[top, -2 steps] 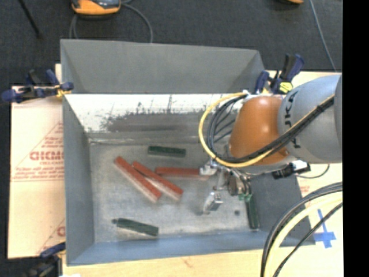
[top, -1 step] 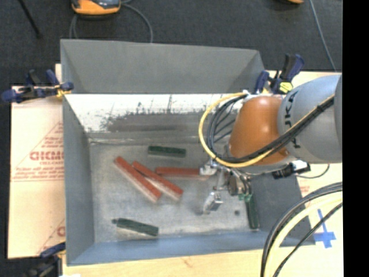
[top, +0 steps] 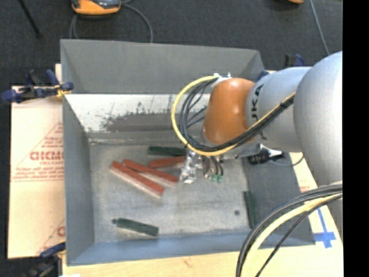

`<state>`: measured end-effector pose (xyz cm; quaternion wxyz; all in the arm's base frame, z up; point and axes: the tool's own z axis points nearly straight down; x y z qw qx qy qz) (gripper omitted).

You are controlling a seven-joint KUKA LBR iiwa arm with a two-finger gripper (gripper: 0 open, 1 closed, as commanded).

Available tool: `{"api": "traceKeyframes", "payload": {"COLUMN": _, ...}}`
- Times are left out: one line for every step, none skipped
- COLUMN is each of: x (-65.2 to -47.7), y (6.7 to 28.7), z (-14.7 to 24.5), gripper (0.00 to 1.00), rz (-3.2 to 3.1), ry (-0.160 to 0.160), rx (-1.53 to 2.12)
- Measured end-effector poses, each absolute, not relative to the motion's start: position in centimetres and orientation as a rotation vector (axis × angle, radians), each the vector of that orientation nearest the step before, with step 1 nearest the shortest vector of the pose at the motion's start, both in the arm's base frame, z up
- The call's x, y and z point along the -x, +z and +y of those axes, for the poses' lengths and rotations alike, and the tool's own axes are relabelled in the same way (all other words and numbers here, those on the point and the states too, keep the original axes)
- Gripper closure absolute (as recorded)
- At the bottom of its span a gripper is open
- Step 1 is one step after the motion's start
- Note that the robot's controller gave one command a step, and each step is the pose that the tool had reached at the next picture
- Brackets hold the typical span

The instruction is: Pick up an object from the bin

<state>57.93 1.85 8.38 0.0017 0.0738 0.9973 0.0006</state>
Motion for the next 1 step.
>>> {"api": "traceKeyframes", "payload": {"x": -57.89, "y": 8.31, "z": 1.81, "gripper": 0.00, "rz": 3.131, "ry": 0.000, "rx": -0.231}}
